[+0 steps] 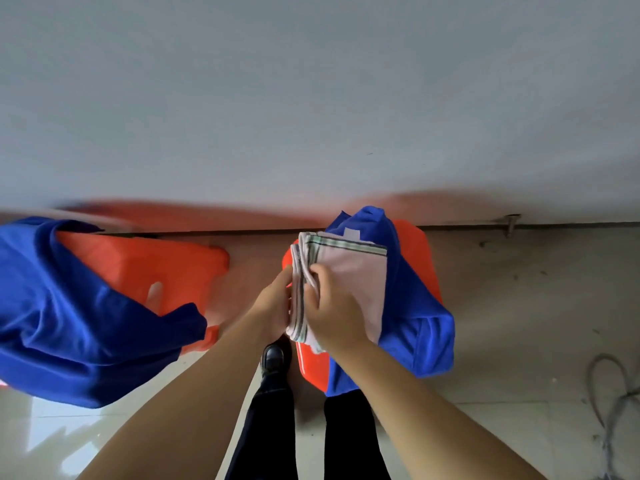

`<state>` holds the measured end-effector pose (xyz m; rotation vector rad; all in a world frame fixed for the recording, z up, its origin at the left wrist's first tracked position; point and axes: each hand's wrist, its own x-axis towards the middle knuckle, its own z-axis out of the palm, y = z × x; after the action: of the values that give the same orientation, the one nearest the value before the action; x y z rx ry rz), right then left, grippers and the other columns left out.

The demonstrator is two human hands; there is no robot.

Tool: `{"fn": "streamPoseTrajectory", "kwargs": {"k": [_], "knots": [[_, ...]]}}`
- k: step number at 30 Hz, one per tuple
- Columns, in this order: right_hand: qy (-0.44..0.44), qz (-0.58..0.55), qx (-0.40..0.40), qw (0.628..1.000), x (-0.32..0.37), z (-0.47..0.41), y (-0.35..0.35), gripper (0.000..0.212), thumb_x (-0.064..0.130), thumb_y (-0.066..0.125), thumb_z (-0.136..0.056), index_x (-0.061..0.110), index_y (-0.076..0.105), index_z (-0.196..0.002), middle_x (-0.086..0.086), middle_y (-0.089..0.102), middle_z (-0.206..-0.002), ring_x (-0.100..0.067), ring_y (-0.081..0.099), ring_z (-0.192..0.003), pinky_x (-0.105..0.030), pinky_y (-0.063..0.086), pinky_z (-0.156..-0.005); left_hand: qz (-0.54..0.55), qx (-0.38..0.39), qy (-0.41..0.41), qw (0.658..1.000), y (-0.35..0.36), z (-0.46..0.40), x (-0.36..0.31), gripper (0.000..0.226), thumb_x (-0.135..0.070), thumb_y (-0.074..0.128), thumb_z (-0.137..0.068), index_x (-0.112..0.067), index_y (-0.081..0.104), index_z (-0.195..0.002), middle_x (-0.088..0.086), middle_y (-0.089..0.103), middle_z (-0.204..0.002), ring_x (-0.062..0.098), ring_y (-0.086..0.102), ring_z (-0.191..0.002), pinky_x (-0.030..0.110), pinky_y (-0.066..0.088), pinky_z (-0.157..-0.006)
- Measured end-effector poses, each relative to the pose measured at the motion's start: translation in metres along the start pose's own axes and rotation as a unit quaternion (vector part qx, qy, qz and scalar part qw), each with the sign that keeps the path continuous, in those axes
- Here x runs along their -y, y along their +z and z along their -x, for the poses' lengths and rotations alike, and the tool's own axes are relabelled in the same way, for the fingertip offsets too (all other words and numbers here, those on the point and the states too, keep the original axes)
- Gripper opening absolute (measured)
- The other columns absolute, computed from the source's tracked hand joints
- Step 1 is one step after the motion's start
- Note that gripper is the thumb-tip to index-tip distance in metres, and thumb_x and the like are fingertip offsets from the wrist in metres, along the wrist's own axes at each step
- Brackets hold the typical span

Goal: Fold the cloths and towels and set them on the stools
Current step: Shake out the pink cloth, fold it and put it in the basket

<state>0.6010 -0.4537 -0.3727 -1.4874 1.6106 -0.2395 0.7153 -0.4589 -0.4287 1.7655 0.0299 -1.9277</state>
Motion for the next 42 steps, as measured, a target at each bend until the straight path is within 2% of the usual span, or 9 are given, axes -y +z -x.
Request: {"fn": "streamPoseTrajectory", "kwargs": {"k": [4, 8, 11, 17, 21, 28, 35, 39, 42], "knots": [[-0.024, -0.009, 0.103, 0.994, 0.0, -0.007, 0.017, 0.023, 0.027, 0.044, -0.095, 0.019, 0.055, -0.113, -0.005, 0.067, -0.094, -0.024, 0.063, -0.087, -0.04, 0.051, -0.078, 0.007, 0.029, -0.029, 0.999, -0.008, -0.005, -0.004, 0.067, -0.067, 0.041, -0.086, -0.01, 0.066, -0.111, 0.012, 0.067, -0.098, 0.024, 0.064, -0.091, 0.028, 0.056, -0.075], [0.029, -0.038, -0.096, 0.994, -0.026, -0.008, -0.016, 0.018, 0.019, 0.045, -0.095, 0.015, 0.062, -0.096, 0.002, 0.064, -0.085, -0.017, 0.058, -0.077, -0.033, 0.047, -0.07, -0.182, -0.018, 0.035, 0.983, -0.006, -0.005, -0.002, 0.05, -0.053, 0.055, -0.088, -0.014, 0.06, -0.12, 0.007, 0.067, -0.113, 0.024, 0.063, -0.103, 0.04, 0.05, -0.095], [0.13, -0.121, -0.163, 0.971, -0.058, -0.011, -0.042, 0.017, 0.021, 0.054, -0.091, 0.018, 0.055, -0.108, 0.004, 0.06, -0.096, -0.013, 0.056, -0.083, -0.028, 0.045, -0.074, -0.205, -0.014, 0.057, 0.977, -0.001, -0.002, -0.002, 0.041, -0.046, 0.059, -0.088, -0.017, 0.057, -0.117, 0.005, 0.065, -0.116, 0.022, 0.062, -0.103, 0.043, 0.049, -0.096], [0.254, -0.251, 0.062, 0.932, -0.089, -0.014, -0.035, 0.052, 0.051, 0.06, -0.084, 0.013, 0.051, -0.119, 0.001, 0.06, -0.112, -0.014, 0.057, -0.1, -0.025, 0.044, -0.075, -0.197, -0.018, 0.063, 0.978, 0.004, -0.003, 0.004, 0.041, -0.043, 0.058, -0.089, -0.016, 0.056, -0.119, 0.003, 0.064, -0.113, 0.022, 0.061, -0.104, 0.041, 0.049, -0.096], [0.254, -0.347, 0.059, 0.901, -0.084, -0.012, -0.036, 0.037, 0.045, 0.066, -0.082, 0.017, 0.061, -0.104, -0.004, 0.067, -0.107, -0.023, 0.062, -0.103, -0.037, 0.051, -0.088, -0.185, -0.012, 0.09, 0.978, 0.007, 0.008, 0.0, 0.04, -0.04, 0.061, -0.088, -0.013, 0.059, -0.118, 0.007, 0.067, -0.111, 0.023, 0.064, -0.101, 0.041, 0.052, -0.094], [0.263, -0.496, 0.09, 0.823, -0.042, 0.037, -0.114, 0.038, 0.034, 0.068, -0.083, 0.014, 0.062, -0.115, -0.006, 0.072, -0.106, -0.025, 0.065, -0.104, -0.043, 0.05, -0.093, -0.187, 0.031, 0.135, 0.973, 0.048, 0.09, -0.029, 0.031, -0.025, 0.059, -0.092, -0.007, 0.06, -0.116, 0.006, 0.067, -0.095, 0.021, 0.064, -0.088, 0.033, 0.053, -0.084], [0.193, -0.595, 0.004, 0.78, -0.006, 0.135, -0.198, 0.044, 0.025, 0.067, -0.078, 0.016, 0.059, -0.121, -0.007, 0.069, -0.11, -0.024, 0.067, -0.102, -0.04, 0.051, -0.08, -0.26, 0.18, 0.178, 0.932, 0.114, 0.194, -0.062, 0.027, -0.017, 0.055, -0.095, -0.003, 0.058, -0.117, 0.004, 0.065, -0.088, 0.011, 0.065, -0.072, 0.018, 0.056, -0.064], [0.151, -0.644, -0.1, 0.743, -0.003, 0.205, -0.206, 0.039, 0.025, 0.074, -0.07, 0.015, 0.066, -0.107, -0.005, 0.074, -0.099, -0.019, 0.071, -0.089, -0.039, 0.052, -0.084, -0.35, 0.256, 0.193, 0.88, 0.15, 0.245, -0.059, 0.029, -0.019, 0.057, -0.093, -0.006, 0.057, -0.119, 0.011, 0.066, -0.097, 0.02, 0.063, -0.082, 0.027, 0.056, -0.073], [0.13, -0.65, -0.209, 0.719, -0.012, 0.261, -0.191, 0.051, 0.024, 0.073, -0.073, 0.015, 0.061, -0.121, -0.008, 0.069, -0.112, -0.024, 0.066, -0.101, -0.039, 0.054, -0.083, -0.431, 0.308, 0.185, 0.828, 0.168, 0.278, -0.034, 0.011, -0.017, 0.056, -0.093, -0.01, 0.062, -0.099, 0.01, 0.069, -0.09, 0.017, 0.067, -0.074, 0.026, 0.057, -0.069]]}}
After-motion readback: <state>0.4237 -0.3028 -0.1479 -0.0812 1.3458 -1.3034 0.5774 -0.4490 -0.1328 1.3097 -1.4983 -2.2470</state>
